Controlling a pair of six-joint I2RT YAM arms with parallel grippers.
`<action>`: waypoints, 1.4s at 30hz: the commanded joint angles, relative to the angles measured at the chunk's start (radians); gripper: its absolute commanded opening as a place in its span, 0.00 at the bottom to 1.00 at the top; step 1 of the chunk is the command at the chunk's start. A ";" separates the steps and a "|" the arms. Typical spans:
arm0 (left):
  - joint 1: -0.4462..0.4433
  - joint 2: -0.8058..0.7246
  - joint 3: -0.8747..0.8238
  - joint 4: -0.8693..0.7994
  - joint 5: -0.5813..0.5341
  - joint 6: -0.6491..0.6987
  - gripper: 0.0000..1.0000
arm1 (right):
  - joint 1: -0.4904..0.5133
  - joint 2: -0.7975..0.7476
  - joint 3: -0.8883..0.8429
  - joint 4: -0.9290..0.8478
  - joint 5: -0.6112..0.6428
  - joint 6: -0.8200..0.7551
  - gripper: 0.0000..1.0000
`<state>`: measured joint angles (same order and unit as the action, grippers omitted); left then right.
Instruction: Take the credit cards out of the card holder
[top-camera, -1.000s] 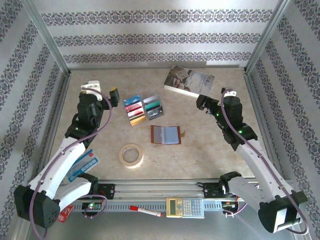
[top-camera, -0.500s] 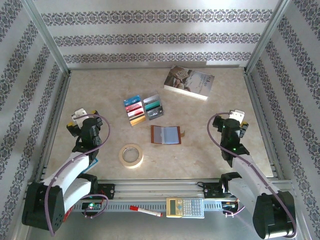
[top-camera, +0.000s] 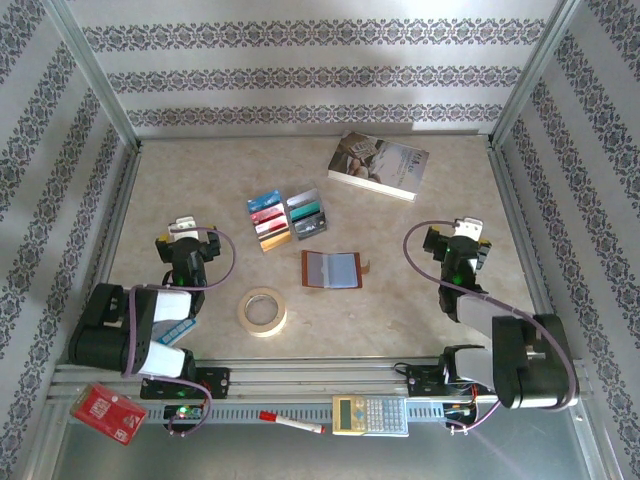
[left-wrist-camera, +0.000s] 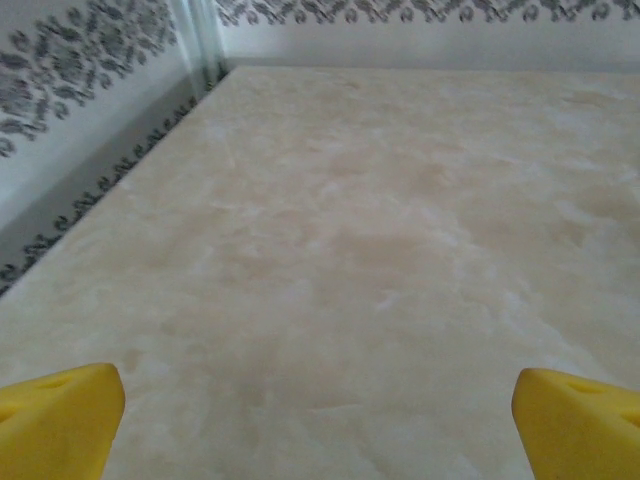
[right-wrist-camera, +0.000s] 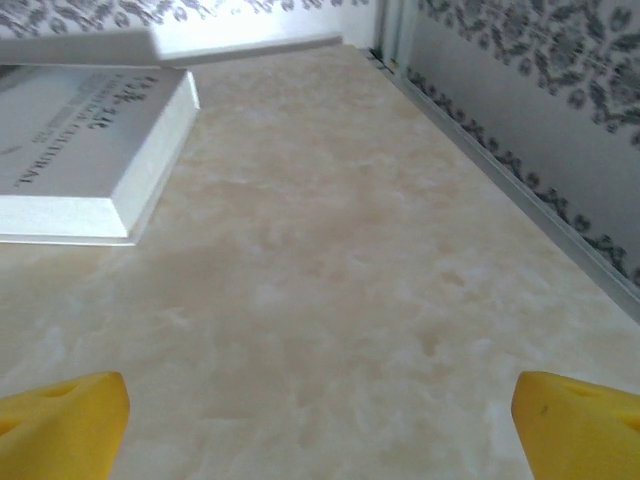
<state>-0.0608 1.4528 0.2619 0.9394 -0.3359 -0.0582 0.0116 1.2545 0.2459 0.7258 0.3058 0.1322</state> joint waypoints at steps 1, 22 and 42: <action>0.022 0.072 0.001 0.196 0.136 0.034 1.00 | -0.013 0.062 0.020 0.177 -0.115 -0.033 0.98; 0.029 0.142 0.096 0.072 0.204 0.056 1.00 | 0.027 0.275 0.092 0.265 -0.088 -0.066 0.98; 0.056 0.140 0.131 0.000 0.322 0.058 1.00 | 0.031 0.277 0.092 0.264 -0.082 -0.069 0.98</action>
<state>-0.0177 1.5906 0.3775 0.9638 -0.0257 0.0120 0.0307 1.5200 0.3237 0.9775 0.2024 0.0738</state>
